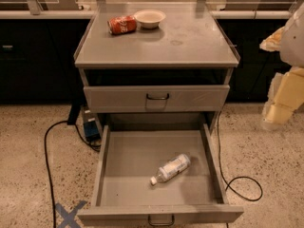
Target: Pick blue plastic bottle from middle drawer and place on counter
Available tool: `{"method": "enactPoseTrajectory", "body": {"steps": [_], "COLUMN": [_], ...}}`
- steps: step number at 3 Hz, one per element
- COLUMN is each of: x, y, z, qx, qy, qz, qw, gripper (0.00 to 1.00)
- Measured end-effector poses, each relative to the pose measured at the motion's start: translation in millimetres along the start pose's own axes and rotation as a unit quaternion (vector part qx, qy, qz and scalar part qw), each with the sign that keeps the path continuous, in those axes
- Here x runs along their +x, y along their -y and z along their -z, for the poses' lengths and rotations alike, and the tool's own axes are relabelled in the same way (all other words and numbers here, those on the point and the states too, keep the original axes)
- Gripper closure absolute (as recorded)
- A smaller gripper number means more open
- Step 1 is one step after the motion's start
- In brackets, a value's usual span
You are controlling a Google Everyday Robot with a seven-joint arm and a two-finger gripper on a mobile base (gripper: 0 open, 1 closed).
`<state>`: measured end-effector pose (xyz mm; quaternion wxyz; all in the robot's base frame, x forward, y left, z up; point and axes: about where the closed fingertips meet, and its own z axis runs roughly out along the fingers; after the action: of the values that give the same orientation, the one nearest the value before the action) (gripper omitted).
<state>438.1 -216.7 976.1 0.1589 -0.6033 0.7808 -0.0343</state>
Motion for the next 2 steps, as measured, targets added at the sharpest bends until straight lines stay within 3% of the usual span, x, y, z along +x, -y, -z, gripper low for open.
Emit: {"method": "enactPoseTrajectory", "body": {"steps": [2], "x": [-2], "y": [-2], "z": [-11], "qx": [-0.004], "qy": [0.016], "qz": [0.006], "qw": [0.9999], "gripper": [0.0]}}
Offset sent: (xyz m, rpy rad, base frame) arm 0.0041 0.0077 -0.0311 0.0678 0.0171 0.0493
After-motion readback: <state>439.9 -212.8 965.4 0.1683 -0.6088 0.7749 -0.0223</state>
